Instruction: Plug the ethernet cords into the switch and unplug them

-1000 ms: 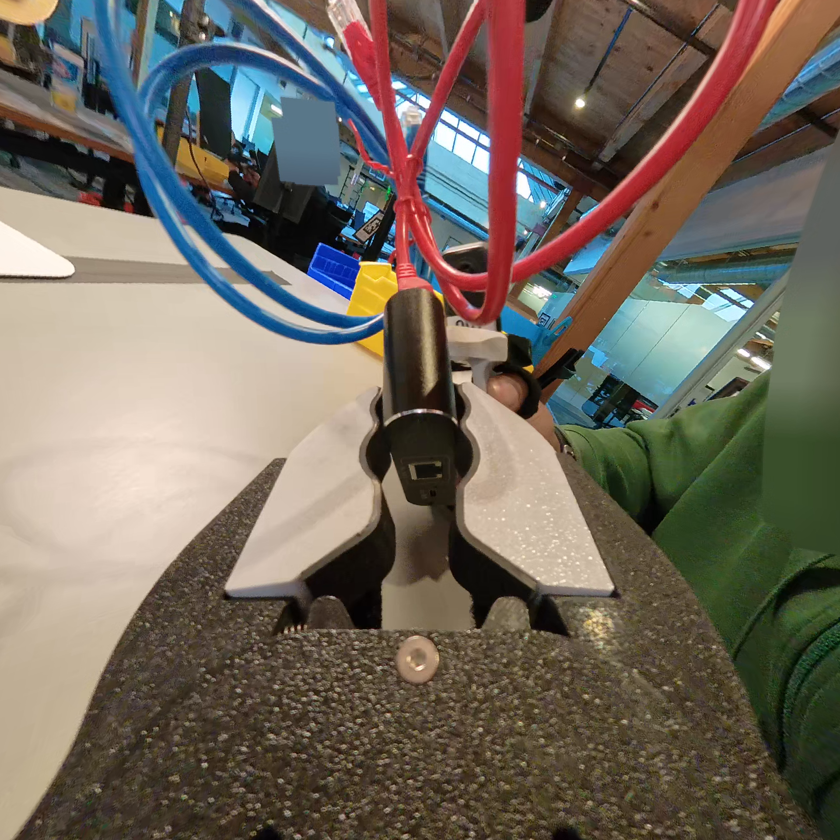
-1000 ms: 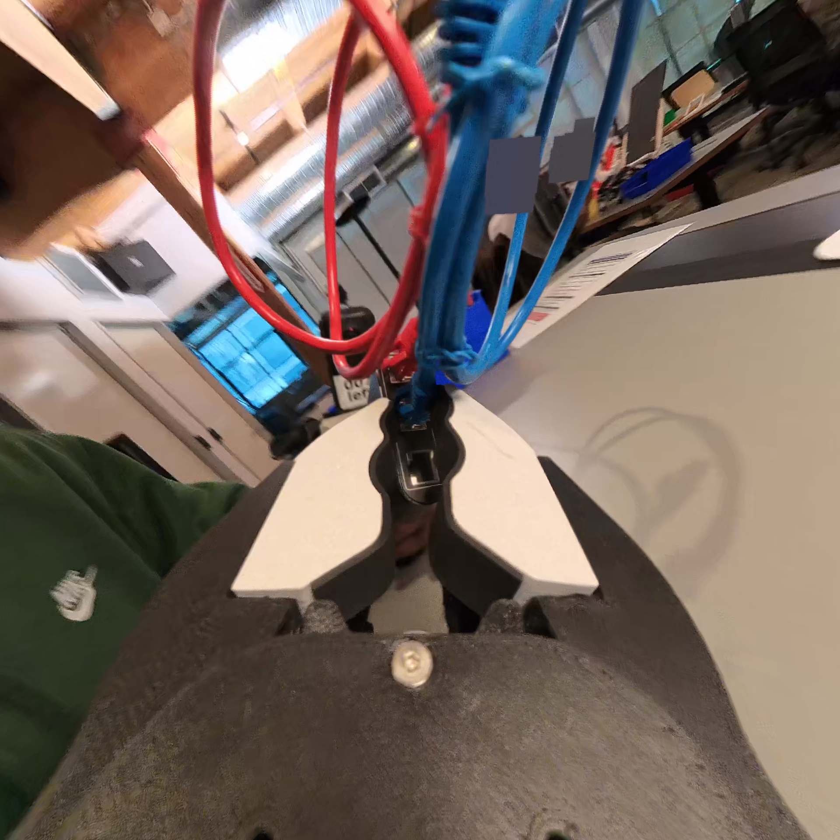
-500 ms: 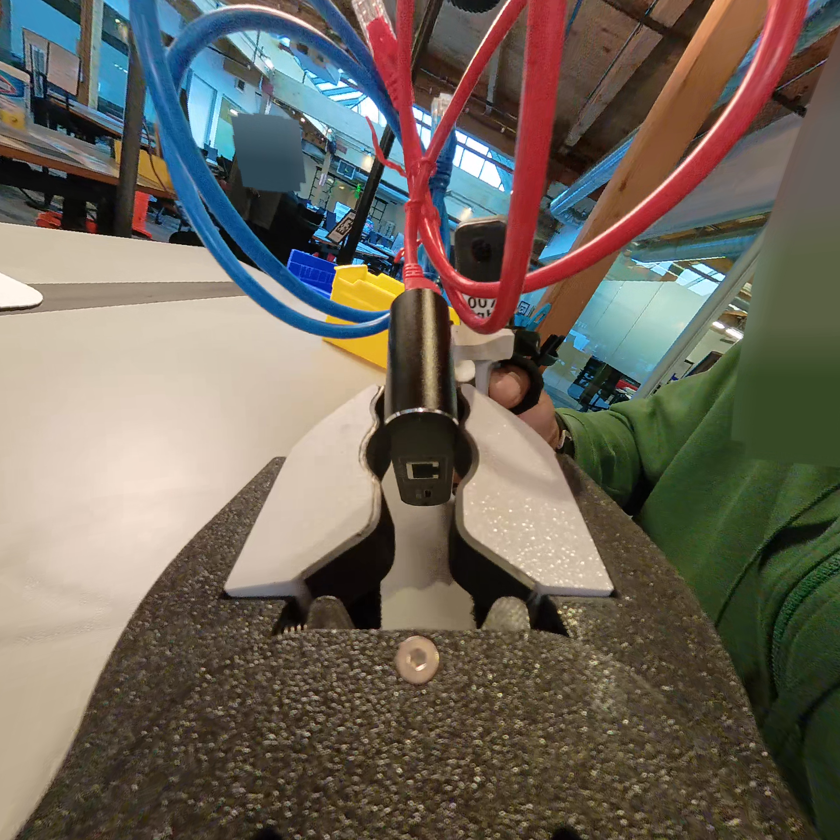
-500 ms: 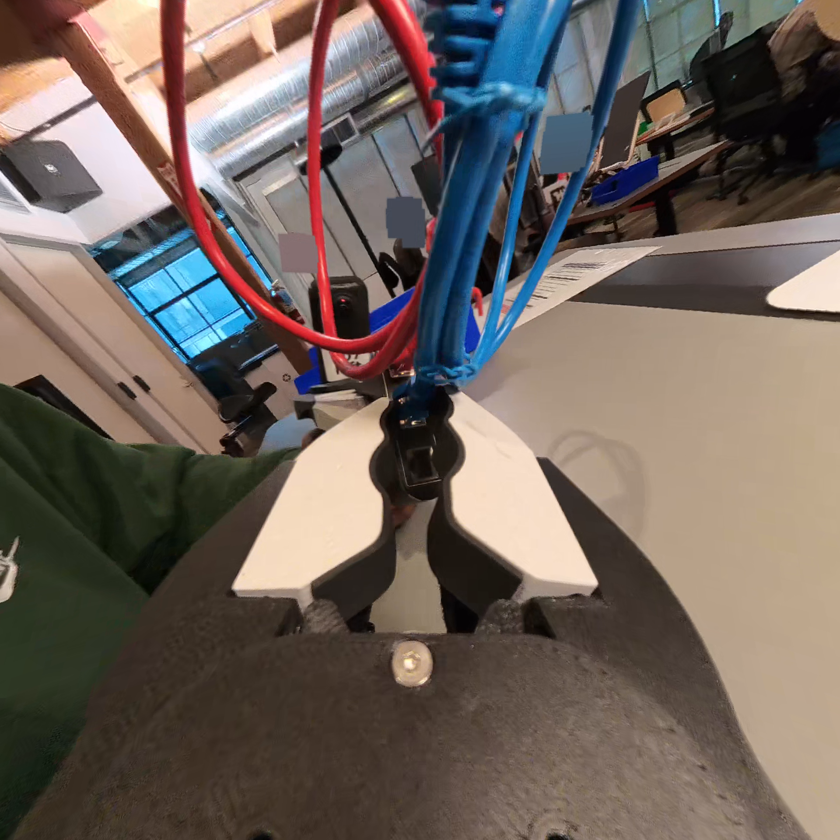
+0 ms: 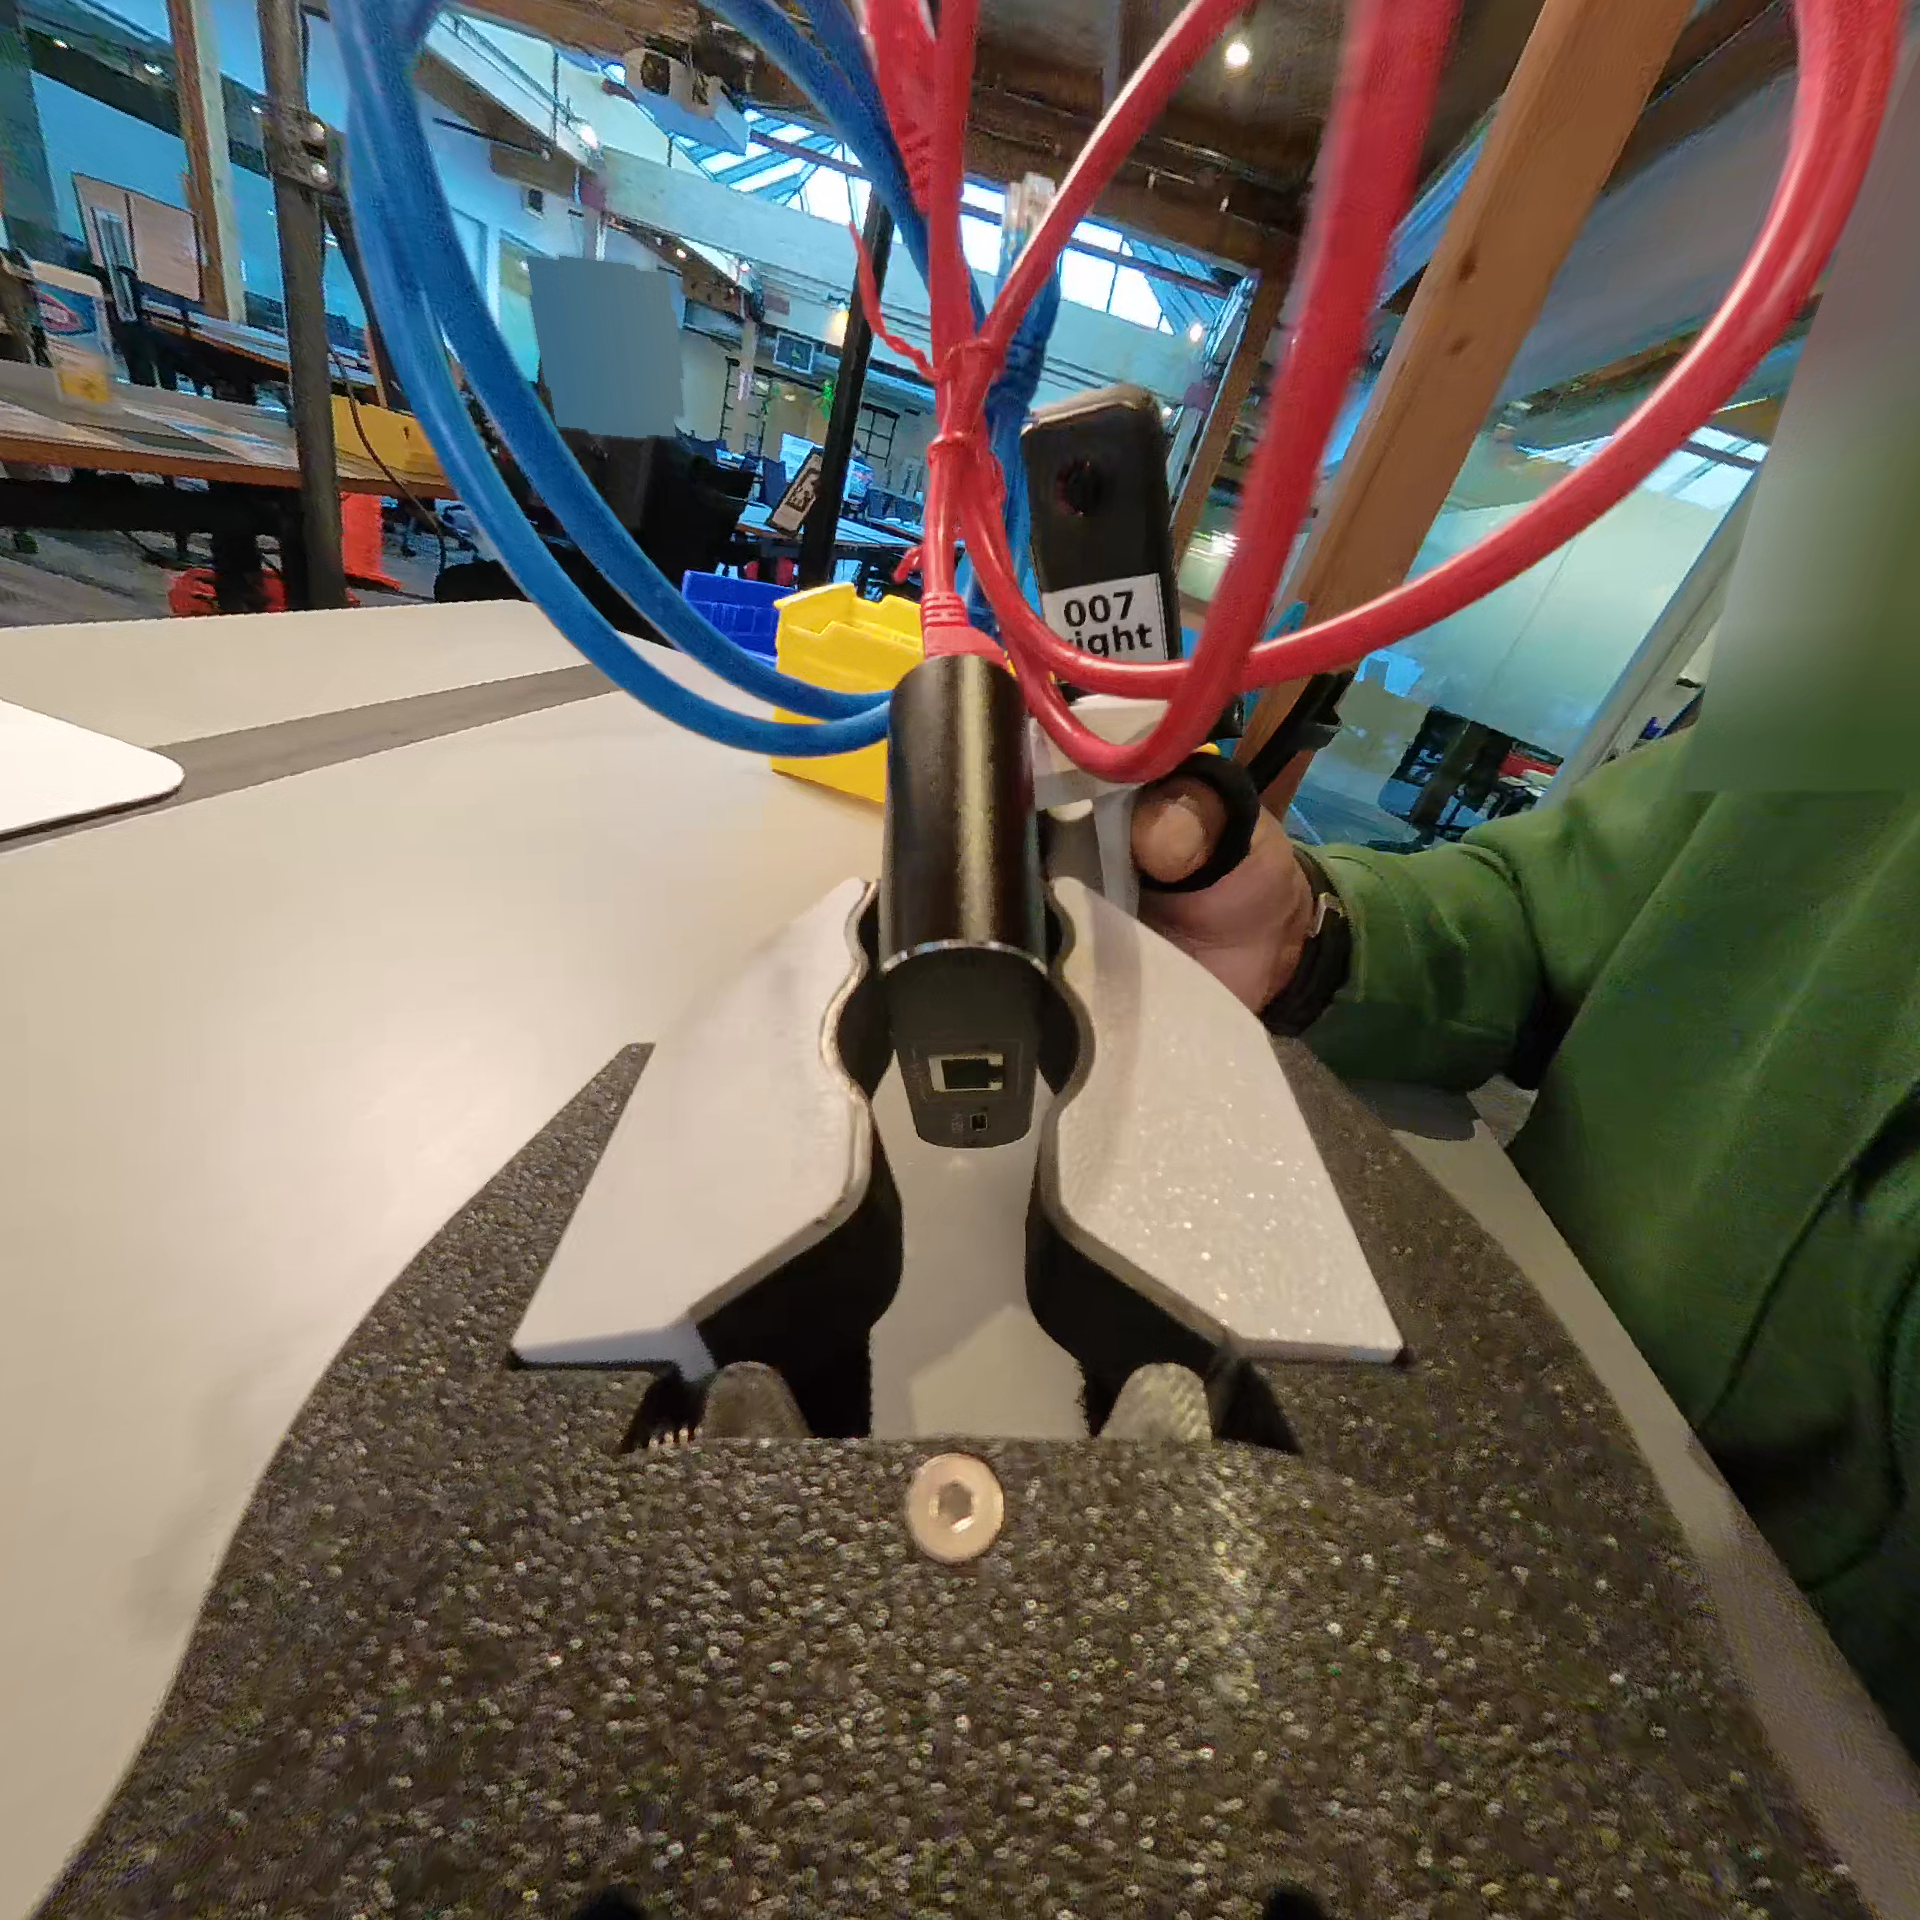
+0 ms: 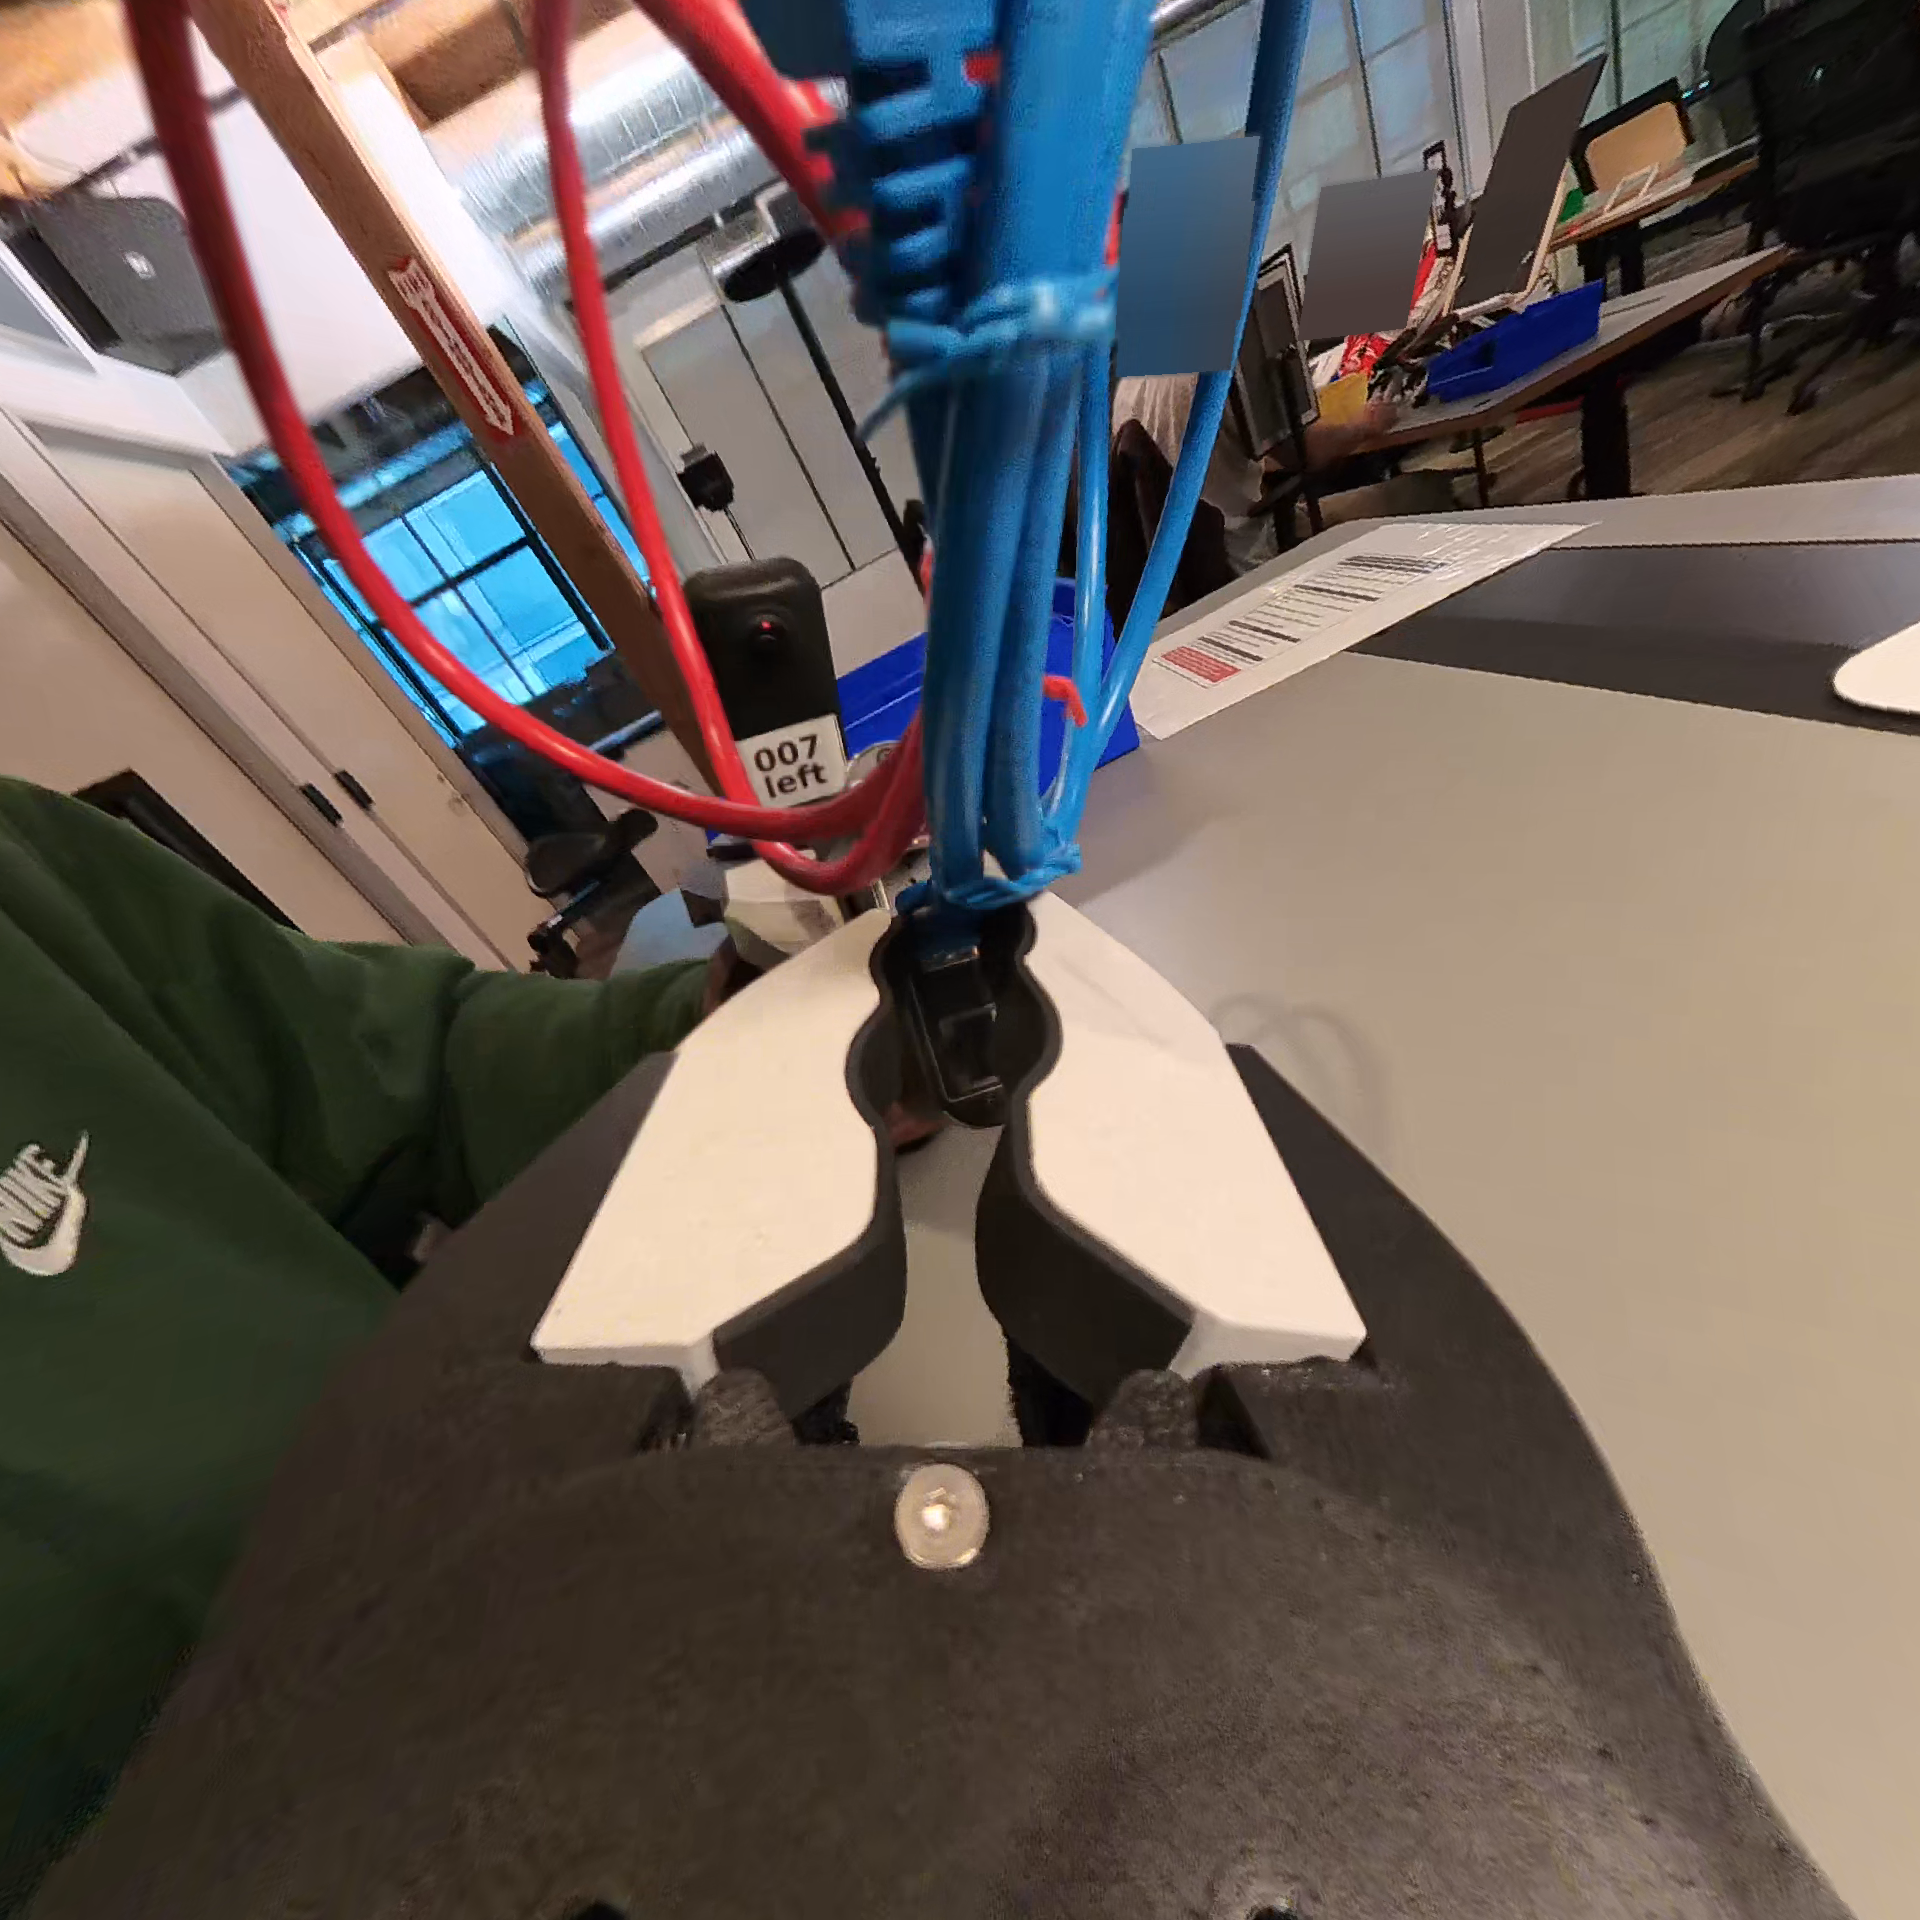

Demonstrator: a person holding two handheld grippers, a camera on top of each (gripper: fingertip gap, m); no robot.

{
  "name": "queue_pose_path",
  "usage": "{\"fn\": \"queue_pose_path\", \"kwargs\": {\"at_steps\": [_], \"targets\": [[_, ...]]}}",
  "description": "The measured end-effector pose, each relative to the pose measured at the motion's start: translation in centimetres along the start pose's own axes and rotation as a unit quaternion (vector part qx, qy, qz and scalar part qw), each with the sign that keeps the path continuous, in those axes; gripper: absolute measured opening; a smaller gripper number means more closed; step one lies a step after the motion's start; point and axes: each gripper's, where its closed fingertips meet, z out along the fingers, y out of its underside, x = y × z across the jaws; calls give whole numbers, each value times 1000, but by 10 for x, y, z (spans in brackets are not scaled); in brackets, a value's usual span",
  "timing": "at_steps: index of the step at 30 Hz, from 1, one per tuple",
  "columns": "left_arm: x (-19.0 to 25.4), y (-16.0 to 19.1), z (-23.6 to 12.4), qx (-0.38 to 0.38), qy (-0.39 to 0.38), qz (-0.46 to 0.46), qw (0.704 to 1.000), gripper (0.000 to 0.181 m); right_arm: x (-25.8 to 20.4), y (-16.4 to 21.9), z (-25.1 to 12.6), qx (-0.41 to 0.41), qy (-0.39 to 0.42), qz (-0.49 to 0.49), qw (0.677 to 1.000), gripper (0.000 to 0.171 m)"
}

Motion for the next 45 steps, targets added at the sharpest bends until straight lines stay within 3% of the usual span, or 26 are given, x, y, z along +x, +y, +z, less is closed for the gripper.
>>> {"fn": "queue_pose_path", "kwargs": {"at_steps": [6,12,18,23,25,28,32,34,37,41,45], "targets": [[7,0,-3,-14,38,-19,999,26,-8,2,0,-20,-49,11,999,13],[-10,-7,-12,-16,-20,8,1000,25,11,21,4,-37,-73,58,995,15],[-18,-30,-28,12,-64,65,996,26,38,41,-4,-120,1,-16,993,12],[-31,-44,-44,26,-120,118,985,26,102,52,-48,-254,159,-166,939,10],[-32,-48,-48,25,-121,125,984,26,127,39,-74,-257,222,-199,919,9],[-29,-46,-47,-2,-109,136,985,26,129,-7,-97,-174,251,-222,926,8],[-24,-31,-40,-63,-104,178,976,26,76,-73,-108,-48,214,-294,930,10],[-19,-20,-33,-92,-92,200,971,26,46,-82,-101,-34,180,-324,928,10],[-7,-2,-20,-119,-59,217,967,26,13,-52,-70,-100,104,-349,926,12],[10,19,-9,-134,-5,229,964,26,-6,5,-37,-196,36,-392,898,9],[17,28,-6,-134,24,224,965,27,-6,43,-27,-259,8,-386,885,23]]}}
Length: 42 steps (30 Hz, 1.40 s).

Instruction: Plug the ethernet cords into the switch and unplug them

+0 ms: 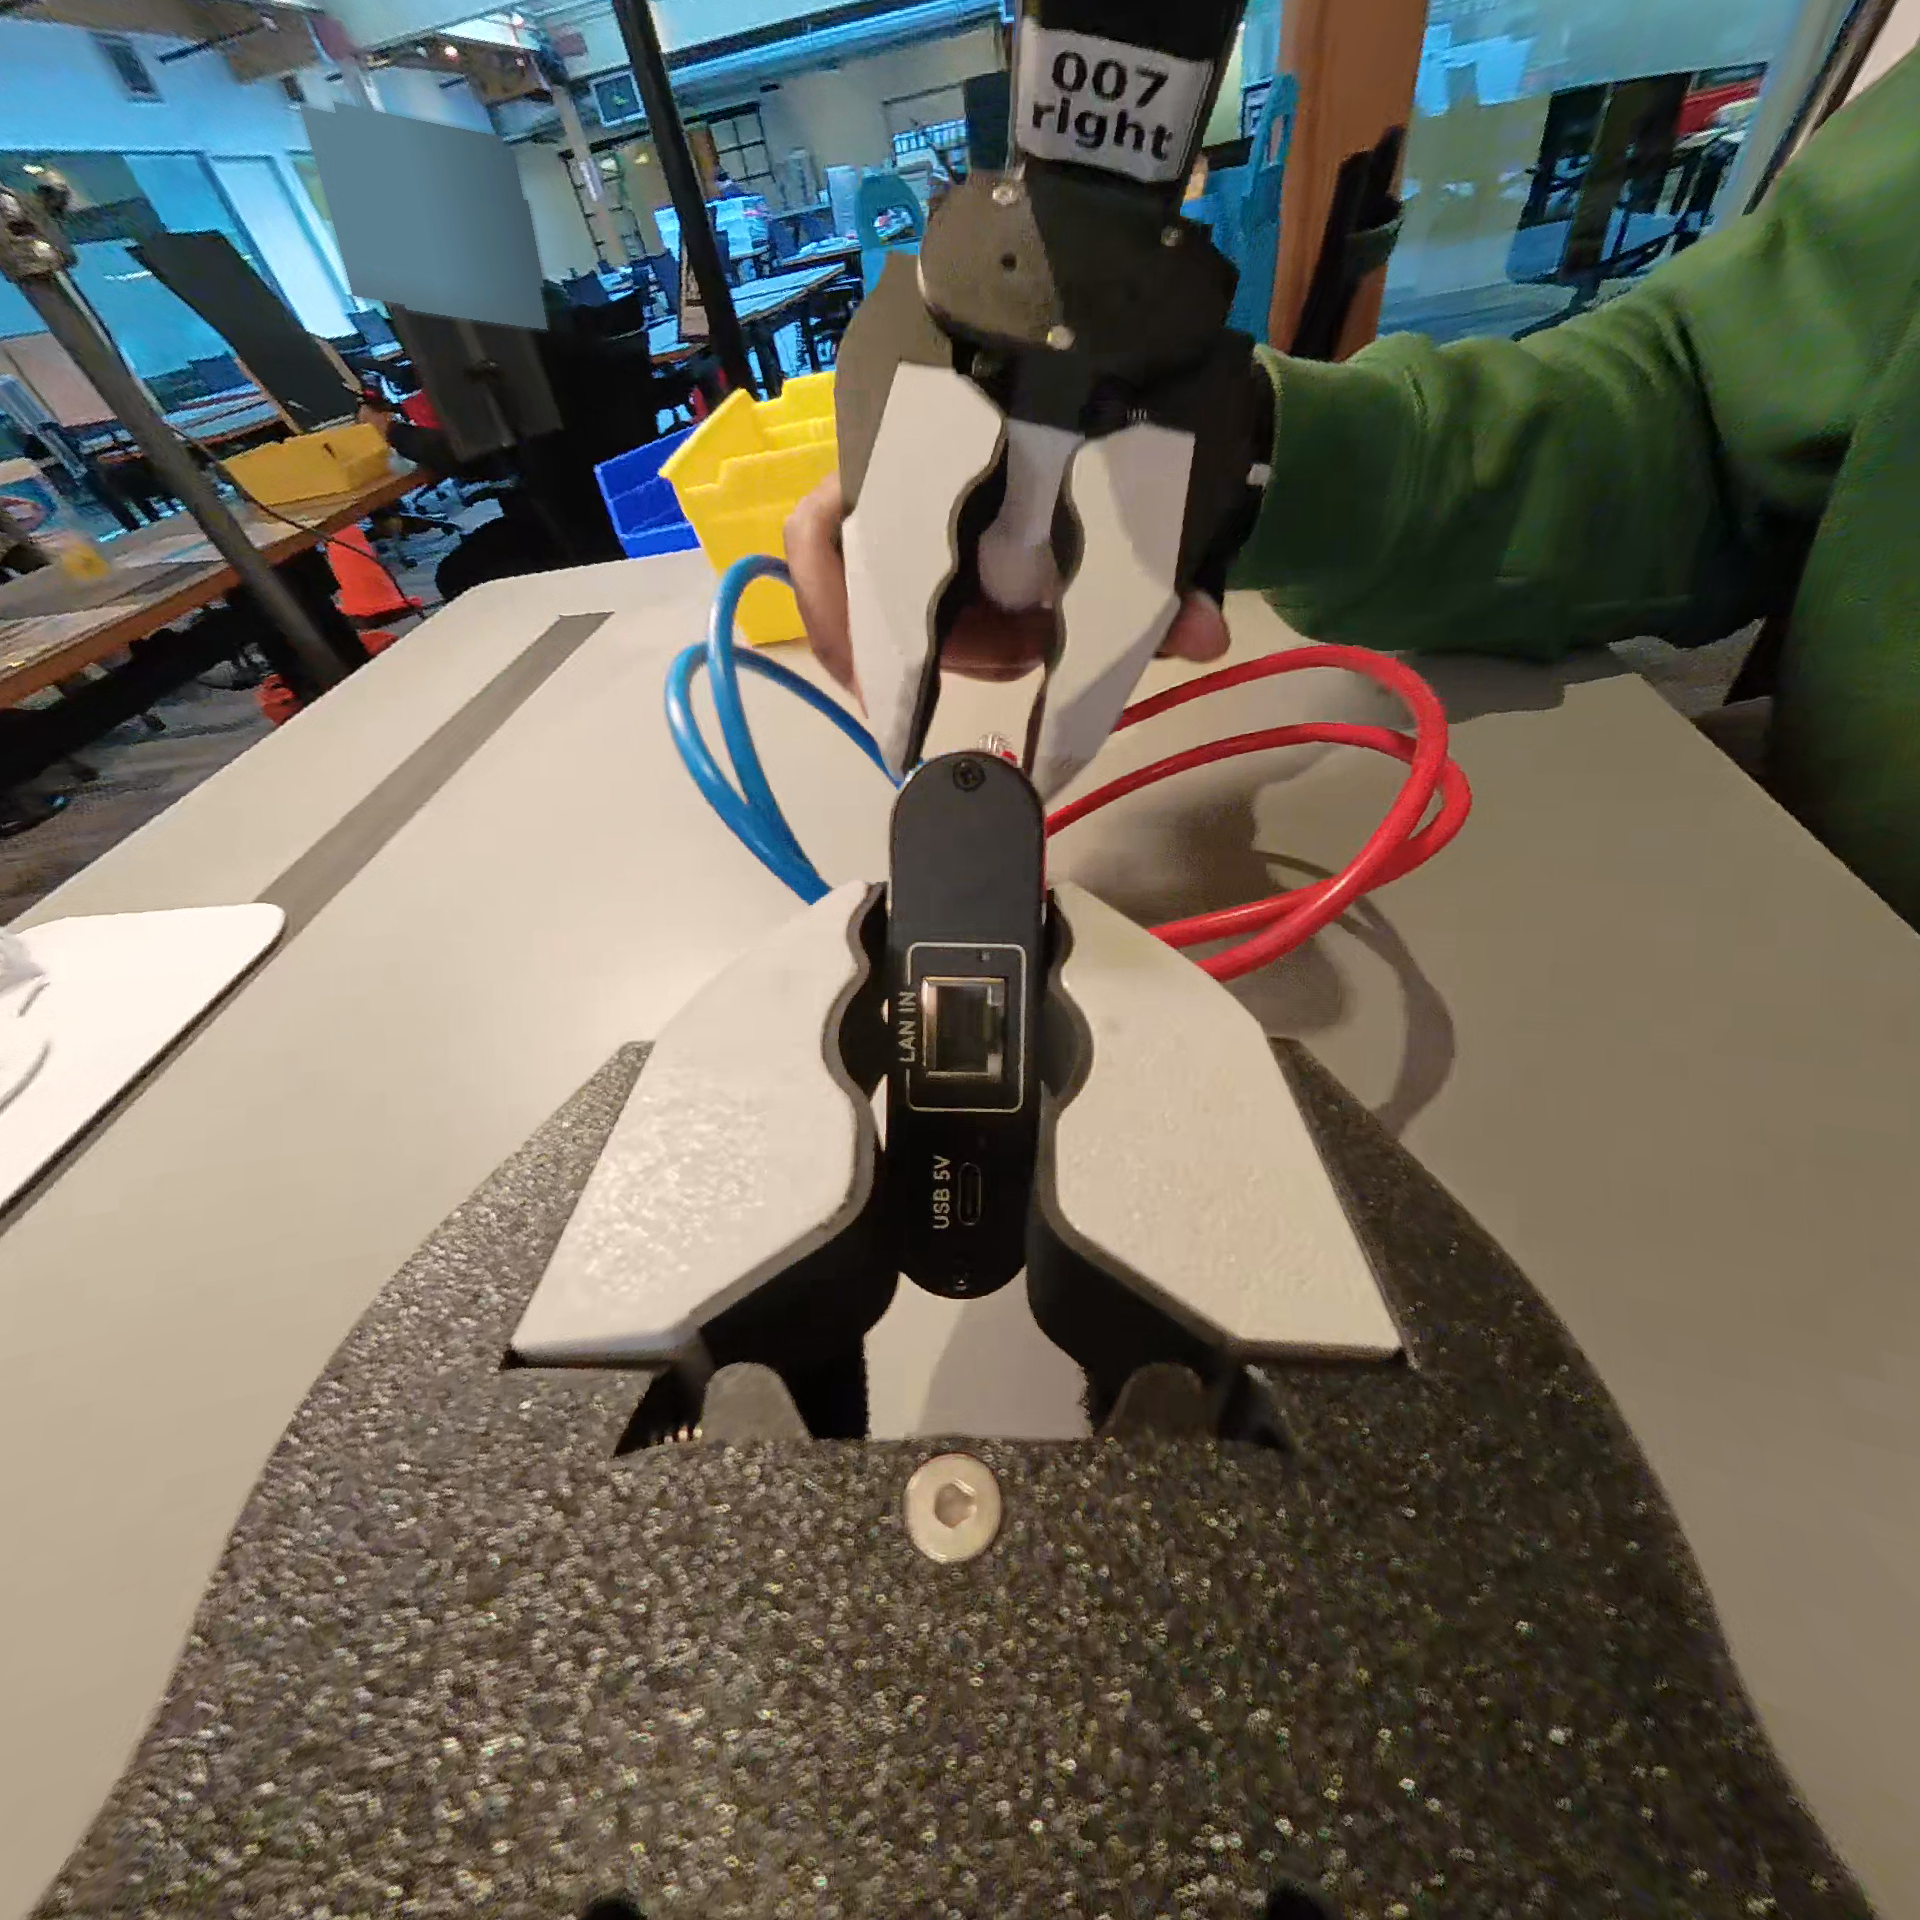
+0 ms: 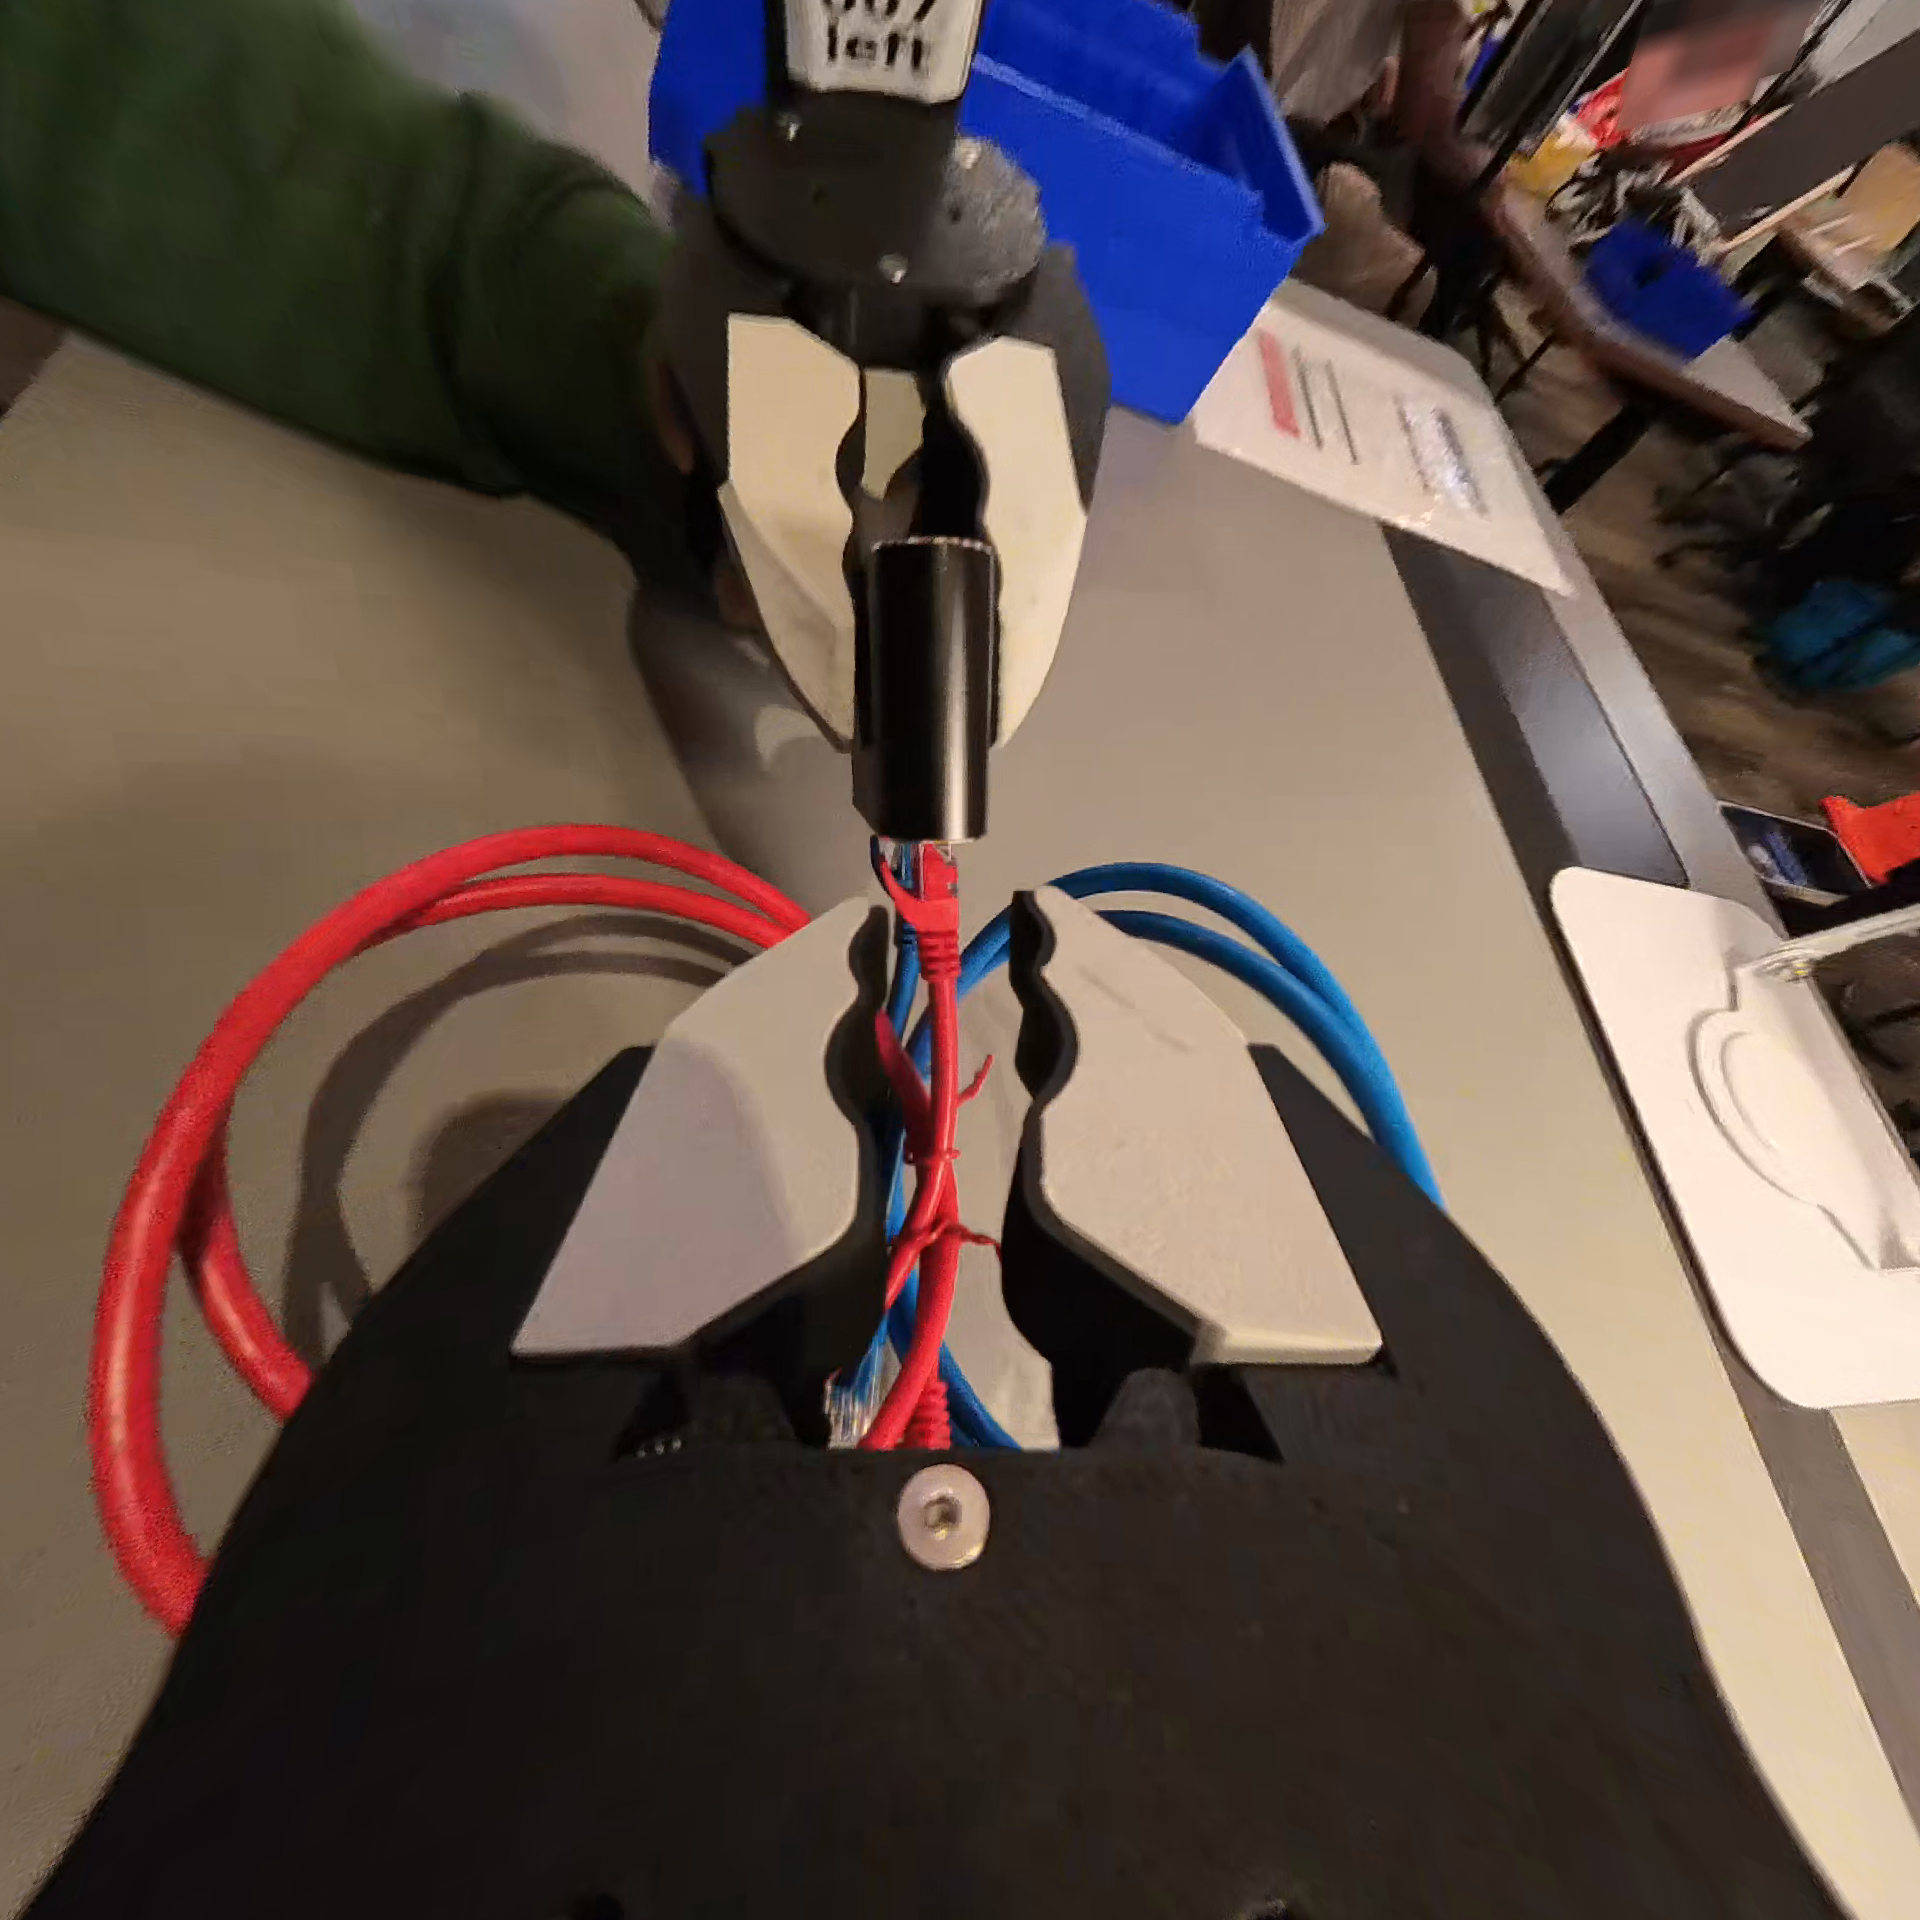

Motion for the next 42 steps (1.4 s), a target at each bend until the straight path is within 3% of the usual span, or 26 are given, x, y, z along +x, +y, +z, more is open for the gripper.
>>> {"fn": "queue_pose_path", "kwargs": {"at_steps": [6,10,42], "targets": [[1,7,4,-3,24,-57,998,26,-10,12,21,-26,-7,2,1000,28],[2,8,5,-2,32,-66,997,26,-10,16,28,-18,-11,32,999,21],[6,14,9,-23,9,20,999,26,-15,17,26,3,-5,31,1000,17]]}}
